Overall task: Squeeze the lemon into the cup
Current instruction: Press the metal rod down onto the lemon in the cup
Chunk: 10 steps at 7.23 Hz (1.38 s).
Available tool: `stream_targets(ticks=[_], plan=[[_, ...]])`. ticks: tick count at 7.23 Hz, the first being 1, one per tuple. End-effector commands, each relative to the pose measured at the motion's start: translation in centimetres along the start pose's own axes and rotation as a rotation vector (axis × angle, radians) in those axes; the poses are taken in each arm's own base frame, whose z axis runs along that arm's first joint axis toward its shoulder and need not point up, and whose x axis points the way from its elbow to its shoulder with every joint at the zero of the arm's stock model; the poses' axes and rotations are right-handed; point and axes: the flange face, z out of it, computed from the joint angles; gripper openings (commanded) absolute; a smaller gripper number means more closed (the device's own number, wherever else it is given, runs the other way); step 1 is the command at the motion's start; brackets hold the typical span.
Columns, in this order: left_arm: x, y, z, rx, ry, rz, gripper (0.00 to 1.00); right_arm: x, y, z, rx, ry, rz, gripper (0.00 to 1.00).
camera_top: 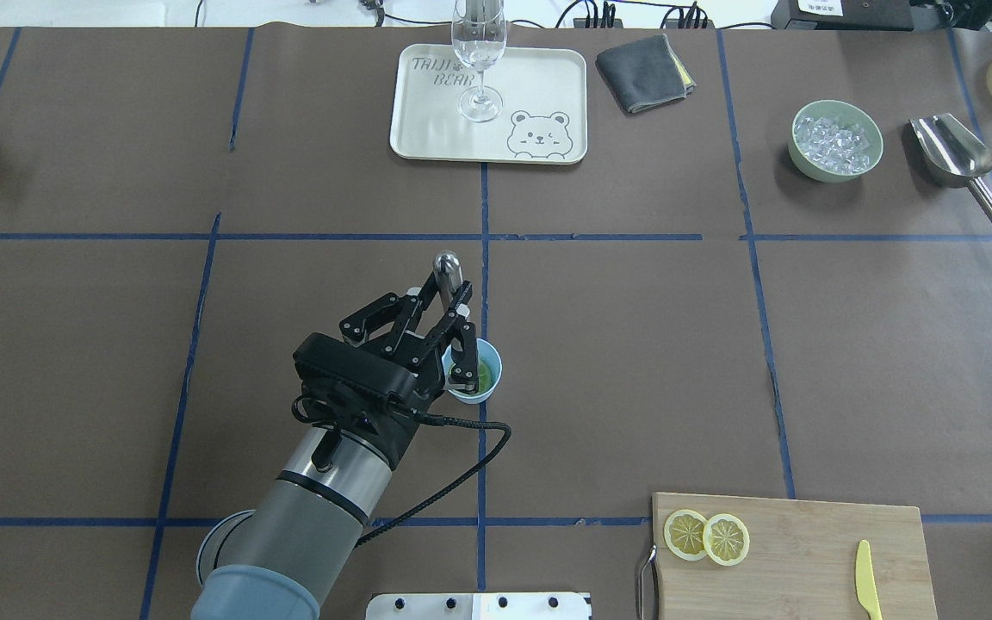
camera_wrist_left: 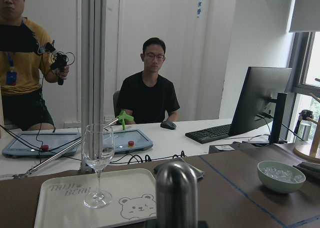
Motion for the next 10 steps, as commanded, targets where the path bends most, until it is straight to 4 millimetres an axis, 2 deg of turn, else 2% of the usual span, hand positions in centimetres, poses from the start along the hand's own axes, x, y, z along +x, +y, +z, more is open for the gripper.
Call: stream_targets(ticks=[1, 2, 3, 4, 8, 10], plan=[[0.6, 0.8, -0.2, -0.011, 0.006, 0.004, 0.00, -0.1, -0.1, -0.1, 0.002, 0.001, -0.002, 1.00], [0.8, 0.9, -0.2, -0.013, 0.009, 0.002, 0.00, -0.1, -0.1, -0.1, 0.002, 0.001, -0.002, 1.00], [1.2, 1.8, -0.8, -0.027, 0.019, 0.005, 0.00, -0.1, -0.1, -0.1, 0.002, 0.001, -0.001, 1.00], [1.2, 2.8, -0.6, -0.035, 0.016, 0.018, 0.00, -0.1, -0.1, -0.1, 0.002, 0.001, 0.000, 1.00], [0.9, 4.4, -0.3, -0.031, 0.020, 0.010, 0.00, 0.0, -0.1, 0.0, 0.001, 0.001, 0.001, 1.00], [1.4, 5.6, 0.2, -0.042, 0.017, 0.007, 0.00, 0.0, -0.1, 0.0, 0.001, 0.001, 0.001, 1.00]])
